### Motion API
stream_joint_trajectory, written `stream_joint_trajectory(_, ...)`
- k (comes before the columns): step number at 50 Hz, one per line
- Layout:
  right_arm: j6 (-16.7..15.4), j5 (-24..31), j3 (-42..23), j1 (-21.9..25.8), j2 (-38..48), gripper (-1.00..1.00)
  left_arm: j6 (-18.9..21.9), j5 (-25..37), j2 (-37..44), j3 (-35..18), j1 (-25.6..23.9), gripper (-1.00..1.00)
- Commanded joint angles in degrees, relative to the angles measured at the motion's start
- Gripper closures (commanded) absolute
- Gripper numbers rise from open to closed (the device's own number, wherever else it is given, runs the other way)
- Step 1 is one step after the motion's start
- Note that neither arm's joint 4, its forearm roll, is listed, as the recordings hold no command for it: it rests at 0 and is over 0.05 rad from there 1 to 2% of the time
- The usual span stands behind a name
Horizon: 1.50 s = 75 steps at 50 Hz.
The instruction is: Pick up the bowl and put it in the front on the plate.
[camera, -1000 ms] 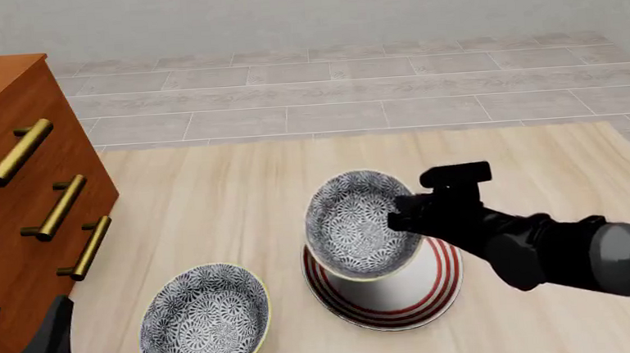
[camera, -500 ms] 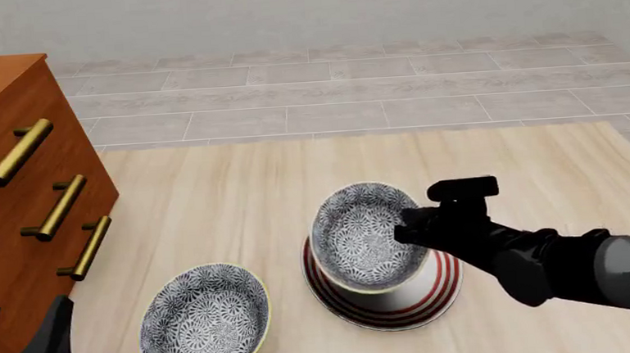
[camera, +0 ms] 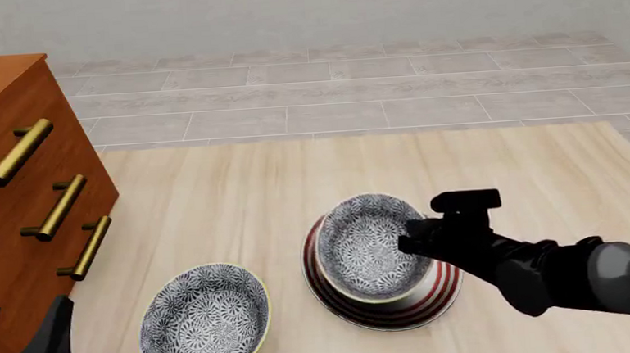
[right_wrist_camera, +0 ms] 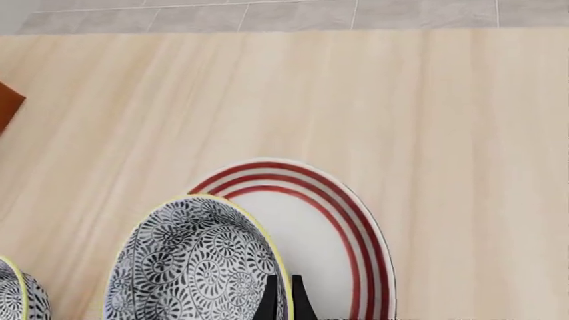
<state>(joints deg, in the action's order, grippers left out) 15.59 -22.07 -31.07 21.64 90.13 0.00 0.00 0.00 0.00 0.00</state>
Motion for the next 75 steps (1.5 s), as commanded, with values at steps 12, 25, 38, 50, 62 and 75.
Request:
stream_joint_trajectory(12,0.62,-1.95,0.46,-1.30,2.22,1.00,0.00,0.00,0.00,0.00,0.00,-1.00)
stream_joint_trajectory(25,0.32,-2.80,0.63,-2.28,3.35,1.00,0.00,0.00,0.00,0.00,0.00,-1.00)
stream_joint_trajectory(38,-0.22,-2.87,1.35,-1.80,0.72,-1.00,0.00,0.00,0.00,0.00,0.00,-1.00)
stream_joint_trajectory(50,-4.78,-2.21,2.50,-1.07,-4.89,-1.00,0.00,0.00,0.00,0.00,0.00,-1.00)
stream_joint_trajectory(62,-4.30,-1.07,2.79,-0.22,-7.94,-1.00,0.00,0.00,0.00,0.00,0.00,-1.00)
stream_joint_trajectory(75,-13.45,-1.34,4.31,-1.34,-14.08,-1.00,0.00,0.00,0.00,0.00,0.00,-1.00)
